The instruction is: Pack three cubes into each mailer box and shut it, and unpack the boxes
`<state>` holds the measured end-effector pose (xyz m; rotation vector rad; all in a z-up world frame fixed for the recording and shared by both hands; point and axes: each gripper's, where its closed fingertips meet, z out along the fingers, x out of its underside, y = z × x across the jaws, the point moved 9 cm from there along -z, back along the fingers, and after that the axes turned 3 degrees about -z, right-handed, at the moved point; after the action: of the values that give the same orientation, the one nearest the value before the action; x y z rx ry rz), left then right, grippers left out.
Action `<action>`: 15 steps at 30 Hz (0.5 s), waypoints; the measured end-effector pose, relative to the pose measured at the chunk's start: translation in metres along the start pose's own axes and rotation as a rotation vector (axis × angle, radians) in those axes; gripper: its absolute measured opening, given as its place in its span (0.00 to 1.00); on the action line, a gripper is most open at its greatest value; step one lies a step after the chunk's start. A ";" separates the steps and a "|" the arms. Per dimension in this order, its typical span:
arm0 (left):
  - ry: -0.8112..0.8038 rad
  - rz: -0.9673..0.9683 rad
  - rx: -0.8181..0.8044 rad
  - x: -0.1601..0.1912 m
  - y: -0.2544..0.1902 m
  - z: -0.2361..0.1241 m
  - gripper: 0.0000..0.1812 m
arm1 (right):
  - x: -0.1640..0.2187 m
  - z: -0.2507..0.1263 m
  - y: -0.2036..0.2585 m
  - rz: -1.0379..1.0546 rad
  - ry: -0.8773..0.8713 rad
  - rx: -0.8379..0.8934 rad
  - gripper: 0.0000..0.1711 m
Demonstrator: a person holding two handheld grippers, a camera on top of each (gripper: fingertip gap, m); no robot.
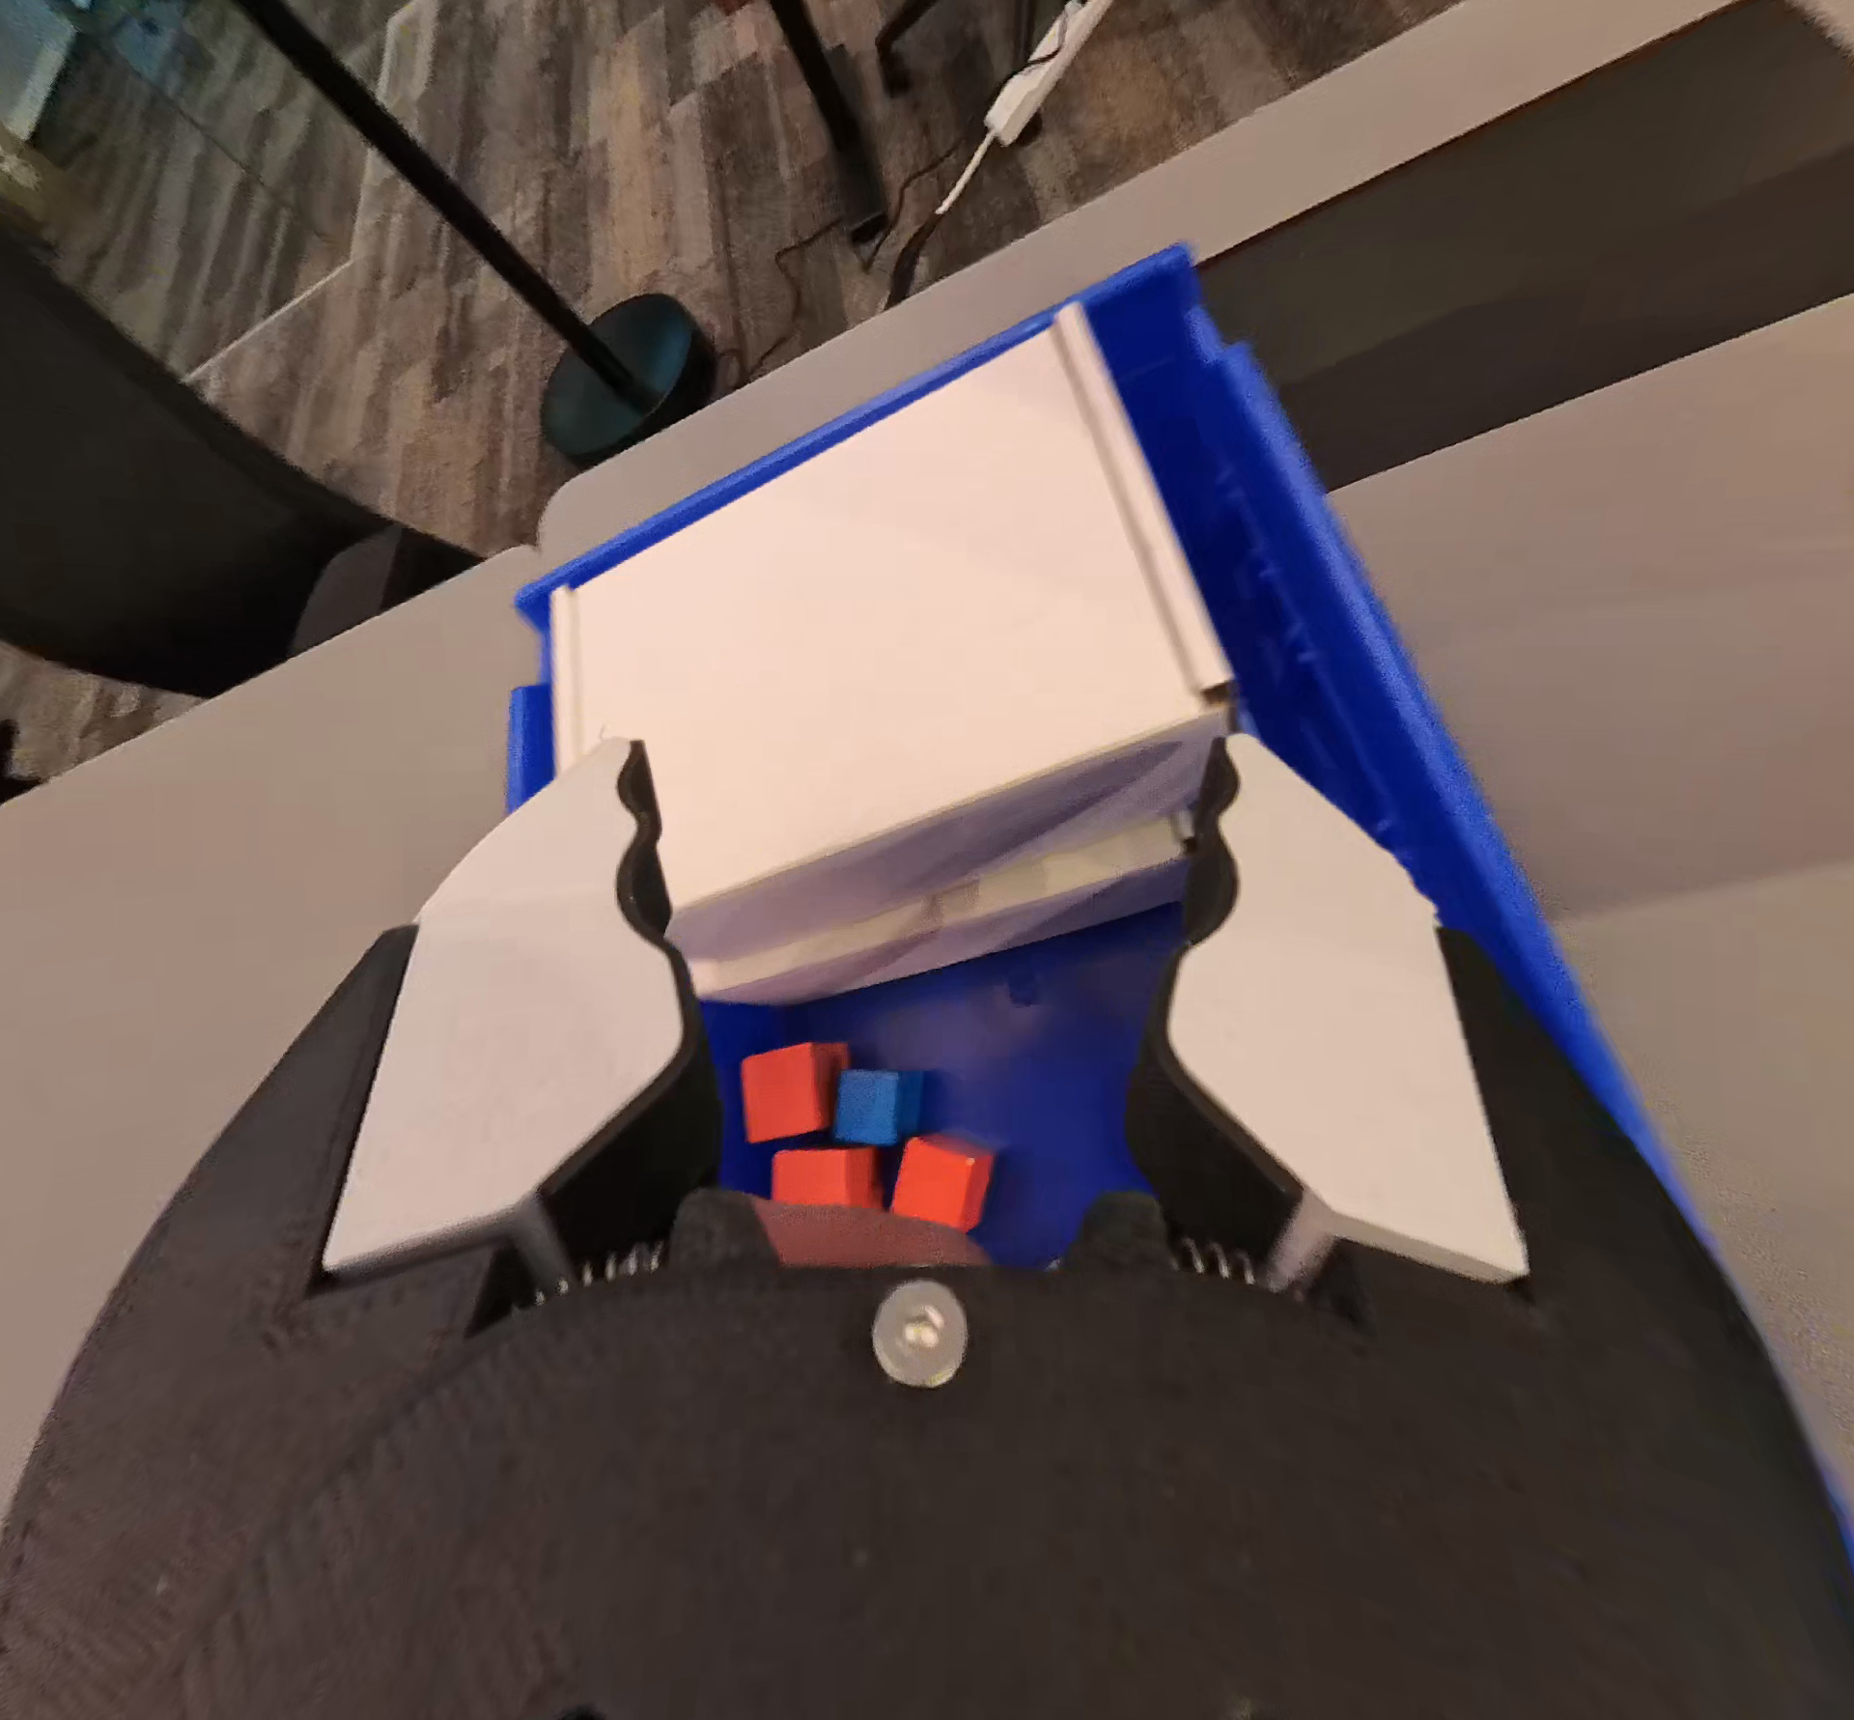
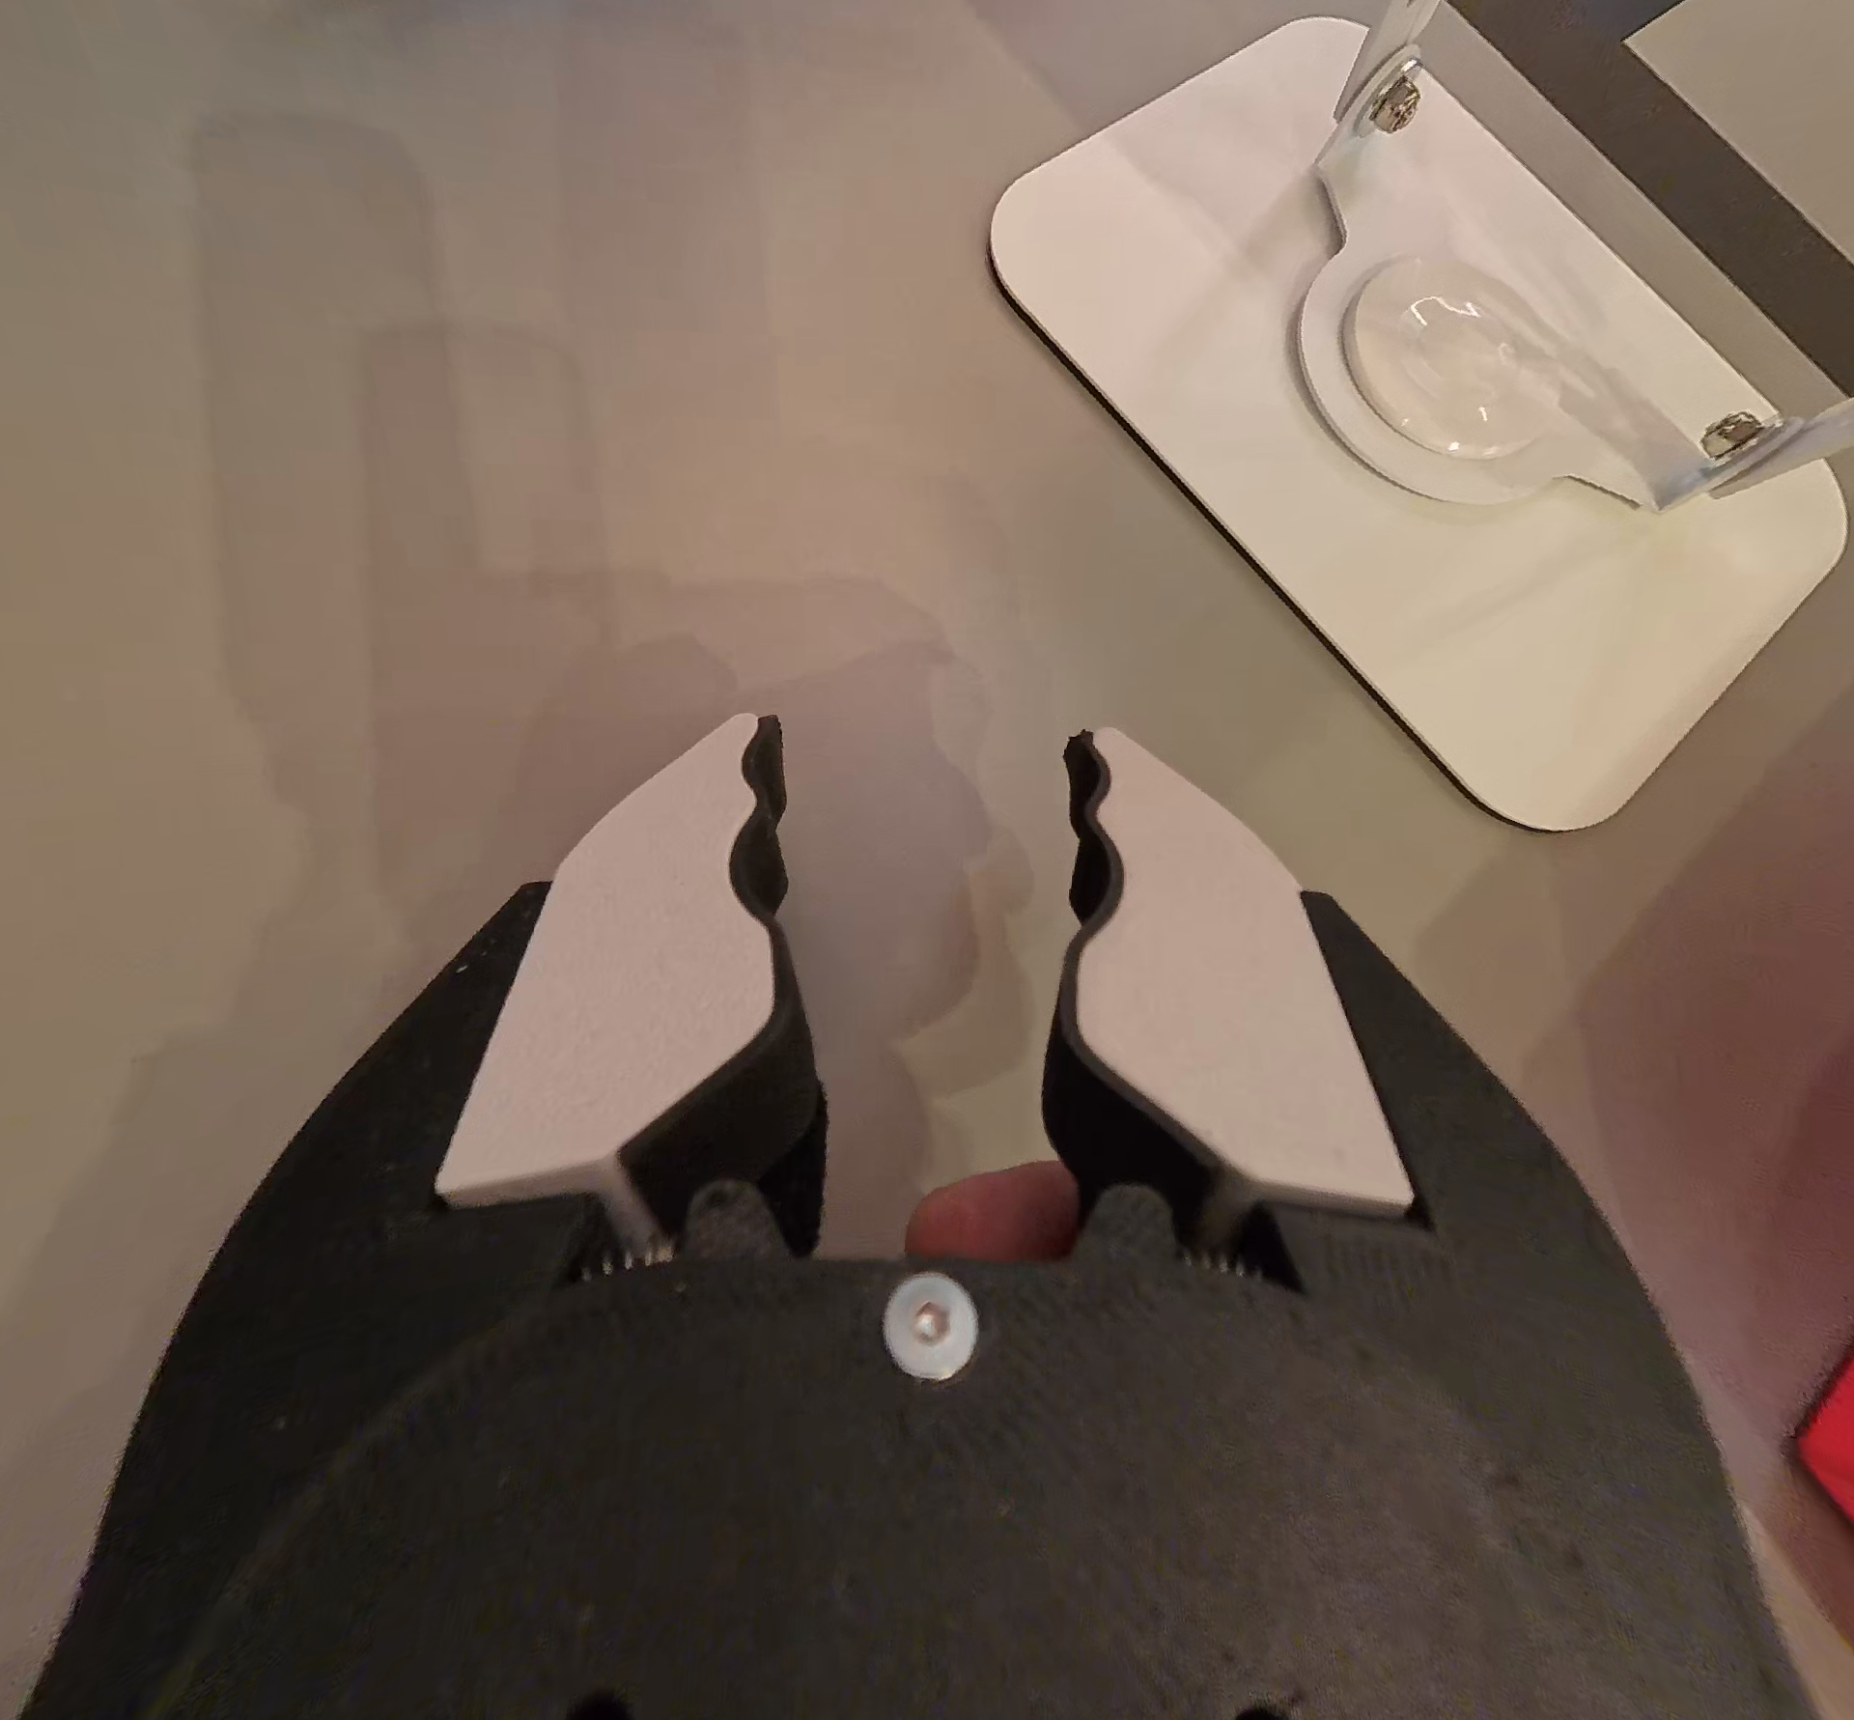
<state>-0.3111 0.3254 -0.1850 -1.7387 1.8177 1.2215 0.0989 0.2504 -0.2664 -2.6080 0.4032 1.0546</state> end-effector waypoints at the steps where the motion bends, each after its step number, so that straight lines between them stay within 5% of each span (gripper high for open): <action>1: -0.013 -0.017 0.030 -0.003 -0.004 0.000 0.56 | 0.001 0.000 0.000 0.003 0.001 -0.001 0.32; 15: 0.082 0.053 -0.054 0.007 -0.005 0.013 0.48 | 0.003 0.002 -0.003 0.026 0.006 -0.013 0.32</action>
<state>-0.3121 0.3320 -0.1991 -1.8060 1.9053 1.2479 0.1012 0.2531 -0.2694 -2.6243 0.4341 1.0615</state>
